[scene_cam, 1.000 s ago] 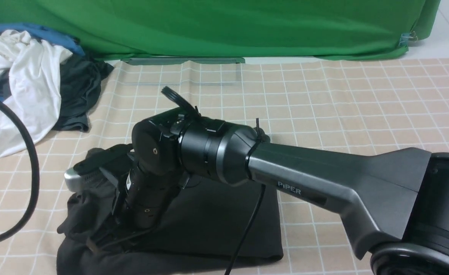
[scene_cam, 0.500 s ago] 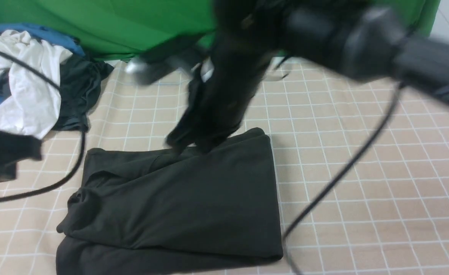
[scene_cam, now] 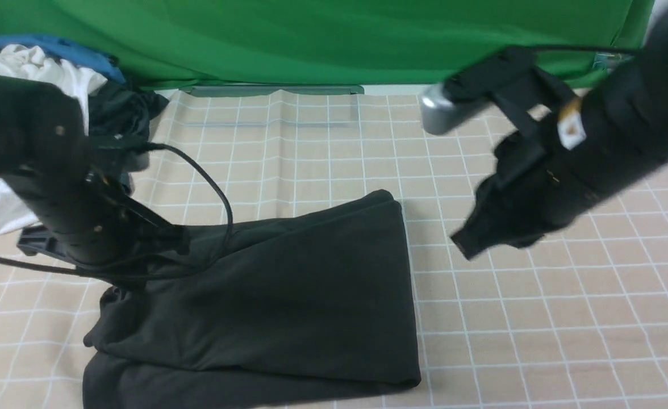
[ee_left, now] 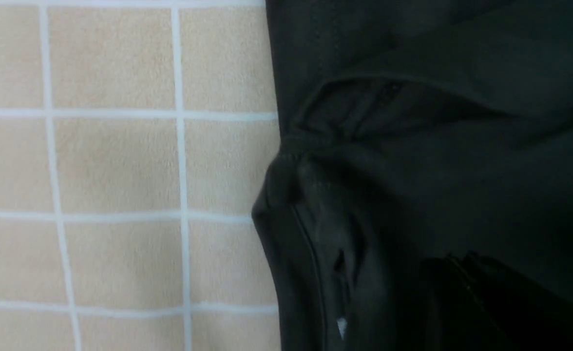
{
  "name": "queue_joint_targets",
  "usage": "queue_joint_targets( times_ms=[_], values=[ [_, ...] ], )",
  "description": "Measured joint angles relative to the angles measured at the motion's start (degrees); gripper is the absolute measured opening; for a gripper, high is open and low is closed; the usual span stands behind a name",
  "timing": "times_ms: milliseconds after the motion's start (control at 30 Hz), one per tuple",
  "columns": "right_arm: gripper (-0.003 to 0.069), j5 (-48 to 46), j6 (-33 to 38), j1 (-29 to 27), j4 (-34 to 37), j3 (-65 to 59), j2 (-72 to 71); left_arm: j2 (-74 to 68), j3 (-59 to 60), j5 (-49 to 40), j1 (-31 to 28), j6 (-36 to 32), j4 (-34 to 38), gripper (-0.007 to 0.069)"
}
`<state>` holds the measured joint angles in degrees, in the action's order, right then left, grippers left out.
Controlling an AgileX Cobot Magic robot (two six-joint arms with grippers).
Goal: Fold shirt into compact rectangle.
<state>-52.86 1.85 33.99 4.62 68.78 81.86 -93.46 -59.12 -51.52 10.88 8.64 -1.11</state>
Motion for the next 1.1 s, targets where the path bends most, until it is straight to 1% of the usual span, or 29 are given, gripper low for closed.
queue_joint_targets(
  times_ms=[100,133,167,233,267,400,467,533,600,700,833,933,1000,1100],
  values=[
    [0.0038,1.3,-0.2,-0.3,0.0,-3.0,-1.5,-2.9,-0.9,1.5,0.0,0.0,-1.3,0.0036],
    [0.0038,1.7,-0.2,-0.3,0.0,-4.2,-1.7,-4.2,-1.3,3.6,0.0,0.0,-2.2,0.0074],
    [0.0038,1.8,-0.2,-0.3,0.0,-4.4,-1.7,-4.5,-1.4,4.3,0.0,0.0,-2.6,0.0089],
    [0.0038,2.5,-0.2,-0.4,0.0,-4.9,-1.7,-5.3,-1.5,6.3,0.0,0.0,-4.1,0.0158],
    [0.0038,2.9,-0.2,-0.4,0.0,-4.9,-1.7,-5.5,-1.6,6.7,0.0,0.0,-4.4,0.0179],
    [0.0038,4.9,-0.2,-0.5,0.1,-5.1,-1.8,-7.1,-1.6,7.7,0.0,0.0,-5.6,0.0328],
    [0.0038,5.5,-0.2,-0.5,0.1,-5.1,-1.8,-7.9,-1.6,7.7,0.0,-0.2,-5.6,0.039],
    [0.0038,5.9,-0.2,-0.5,0.1,-5.1,-1.8,-8.6,-1.6,7.7,0.0,-0.2,-5.6,0.0436],
    [0.0038,6.3,-0.2,-0.5,0.1,-5.1,-1.8,-9.3,-1.6,7.7,0.0,-0.2,-5.4,0.0457],
    [0.0038,6.6,-0.2,-0.5,0.1,-5.1,-1.8,-9.9,-1.6,7.3,0.0,-1.0,-4.7,0.0458],
    [0.0038,7.0,-0.2,-0.5,0.1,-5.1,-1.8,-10.5,-2.0,6.5,0.0,-2.5,-3.4,0.044],
    [0.0038,7.2,-0.2,-0.5,0.1,-5.1,-1.8,-10.7,-2.2,6.0,0.0,-3.9,-2.7,0.0382],
    [0.0038,7.2,-0.2,-0.5,0.1,-5.1,-1.8,-10.7,-2.2,5.8,0.0,-4.7,-2.6,0.0313],
    [0.0038,7.3,-0.2,-0.5,0.1,-5.1,-1.8,-10.7,-2.2,5.1,0.0,-4.8,-2.7,0.0153]
  ],
)
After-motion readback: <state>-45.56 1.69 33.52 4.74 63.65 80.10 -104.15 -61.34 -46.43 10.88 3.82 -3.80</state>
